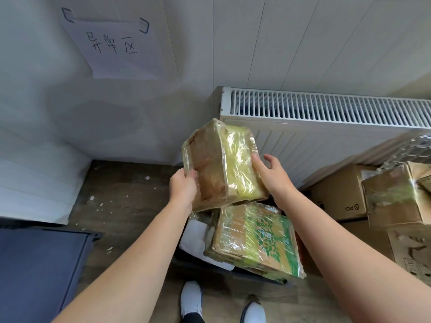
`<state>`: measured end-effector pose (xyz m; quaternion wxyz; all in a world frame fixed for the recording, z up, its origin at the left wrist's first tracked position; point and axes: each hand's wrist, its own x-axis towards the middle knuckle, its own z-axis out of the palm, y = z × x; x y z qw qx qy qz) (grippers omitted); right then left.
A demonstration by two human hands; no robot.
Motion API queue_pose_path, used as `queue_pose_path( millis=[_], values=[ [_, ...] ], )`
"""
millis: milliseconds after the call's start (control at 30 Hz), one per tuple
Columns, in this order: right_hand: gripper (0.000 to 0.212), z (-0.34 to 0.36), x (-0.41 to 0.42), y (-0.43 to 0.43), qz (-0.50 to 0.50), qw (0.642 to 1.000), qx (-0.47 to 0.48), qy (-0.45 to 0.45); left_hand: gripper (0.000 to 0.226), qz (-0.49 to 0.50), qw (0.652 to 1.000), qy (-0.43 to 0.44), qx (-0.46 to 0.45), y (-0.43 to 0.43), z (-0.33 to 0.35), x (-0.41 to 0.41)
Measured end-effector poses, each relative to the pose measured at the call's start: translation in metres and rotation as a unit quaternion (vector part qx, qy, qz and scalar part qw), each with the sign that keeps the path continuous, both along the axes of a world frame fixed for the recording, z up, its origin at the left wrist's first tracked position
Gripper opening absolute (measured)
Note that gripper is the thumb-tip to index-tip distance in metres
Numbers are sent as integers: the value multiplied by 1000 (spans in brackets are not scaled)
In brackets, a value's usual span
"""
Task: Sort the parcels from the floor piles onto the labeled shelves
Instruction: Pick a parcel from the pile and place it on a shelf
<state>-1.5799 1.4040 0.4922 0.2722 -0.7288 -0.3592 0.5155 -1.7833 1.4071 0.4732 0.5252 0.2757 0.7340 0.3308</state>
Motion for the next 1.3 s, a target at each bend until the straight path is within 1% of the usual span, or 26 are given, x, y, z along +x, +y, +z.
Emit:
queue_pose_path(
  millis=[33,67,100,133,233,267,300,333,367,433,500,533,600,667,733,800,867,967,1067,1133,1200,1233,1300],
  values=[
    [82,-1,3,-1,-10,998,-34,59,24,-7,1000,-11,1,0,0,2],
    [76,-1,4,-2,-17,994,-48,101,27,-24,1000,-5,3,1,0,4],
    [62,-1,4,-2,-26,992,-42,114,30,-45,999,14,2,2,1,6],
    [51,0,2,-1,-31,995,-23,95,34,-68,997,47,-4,3,2,10],
    [41,-3,-3,0,-27,999,35,9,56,-111,978,173,-39,7,8,20],
    [36,-1,-4,0,-19,999,50,-1,54,-110,972,207,-28,6,12,23],
    [34,0,-6,1,-10,998,65,-14,46,-98,970,222,-3,5,17,26],
    [35,2,-6,2,-1,997,77,-33,37,-82,974,209,27,5,20,28],
    [37,4,-8,3,12,994,91,-55,33,-64,982,168,51,5,25,31],
    [39,11,-13,2,39,986,124,-103,33,-38,994,80,69,3,36,36],
    [37,17,-17,-1,73,974,153,-148,35,17,997,27,66,4,45,34],
    [35,19,-18,-4,97,967,167,-168,38,57,997,-8,50,6,49,30],
    [30,23,-17,-12,143,950,194,-200,47,115,989,-95,-19,13,55,18],
    [24,25,-13,-20,183,931,228,-220,54,105,976,-160,-100,16,63,5],
    [17,27,-9,-26,222,915,255,-221,55,45,973,-165,-153,16,71,-2],
    [22,30,-8,-29,262,901,273,-212,45,-7,973,-141,-182,11,77,-6],
    [23,35,-7,-28,291,893,276,-203,36,-17,970,-146,-193,5,80,-10],
    [25,44,-6,-24,316,890,257,-202,33,-2,970,-183,-163,-3,80,-19],
    [27,49,-7,-21,328,897,231,-187,23,9,982,-168,-86,-9,80,-25],
    [26,54,-11,-19,315,915,204,-150,15,8,989,-138,-45,-11,81,-30],
    [24,62,-18,-14,271,935,197,-120,11,7,992,-127,-26,-12,82,-38],
    [24,66,-21,-10,243,940,204,-126,12,3,991,-131,-25,-13,82,-42],
    [27,71,-26,0,195,943,207,-174,18,-9,988,-150,-24,-18,84,-50]
  ],
)
